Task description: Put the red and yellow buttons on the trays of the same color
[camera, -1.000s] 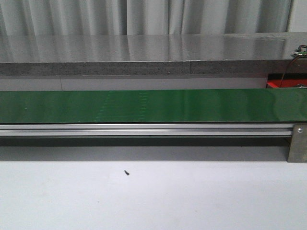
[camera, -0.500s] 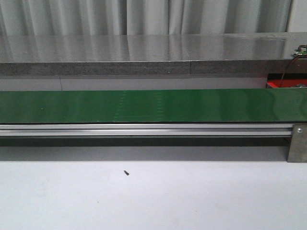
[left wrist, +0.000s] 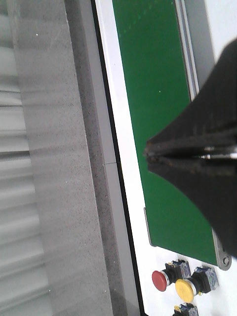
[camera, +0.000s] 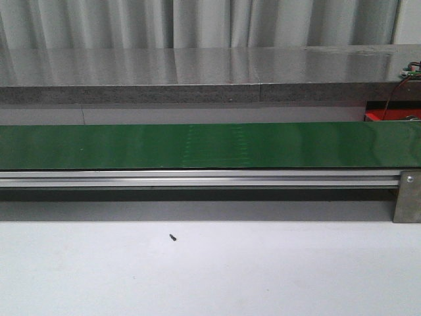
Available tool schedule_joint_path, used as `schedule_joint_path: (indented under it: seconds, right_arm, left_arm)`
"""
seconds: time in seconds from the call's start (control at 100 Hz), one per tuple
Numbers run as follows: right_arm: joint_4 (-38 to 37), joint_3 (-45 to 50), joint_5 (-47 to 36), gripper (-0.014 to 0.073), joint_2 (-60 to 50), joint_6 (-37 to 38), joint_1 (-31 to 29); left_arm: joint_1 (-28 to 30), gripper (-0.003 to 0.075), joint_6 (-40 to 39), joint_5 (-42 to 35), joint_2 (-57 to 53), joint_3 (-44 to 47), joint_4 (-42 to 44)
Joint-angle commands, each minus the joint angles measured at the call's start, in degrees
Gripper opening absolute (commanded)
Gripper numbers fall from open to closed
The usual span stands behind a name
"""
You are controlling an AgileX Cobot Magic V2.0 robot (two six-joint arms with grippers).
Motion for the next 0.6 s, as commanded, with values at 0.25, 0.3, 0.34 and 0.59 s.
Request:
schedule_joint_path:
  seconds: [0.25,0.3,0.34,0.59]
  right_arm:
    - [1.1,5.3,-9.5,0.0492,-17.2,-3.3,14.1]
    - [0.7,7.3,-10.8,0.0491,-19.2,-3.3,15.6]
    - [0.7,9.4,-11.9,0.049,-20.9,-3.3,16.5]
    - [0.7,22.0,-14.9,0.0361,-30.6,-3.3,17.3]
  left_arm:
    - [-0.4,-0.002,0.1,-4.5,0.5,-1.5,-0.4]
    - [-0.4,-0.002,0.1,-4.5,0.5,-1.5,-0.4]
    - [-0.4,-0.002,0.1,-4.5,0.5,-1.5,-0.4]
    - [-0.4,-0.002,0.1,-4.5,0.5,-1.5,-0.4]
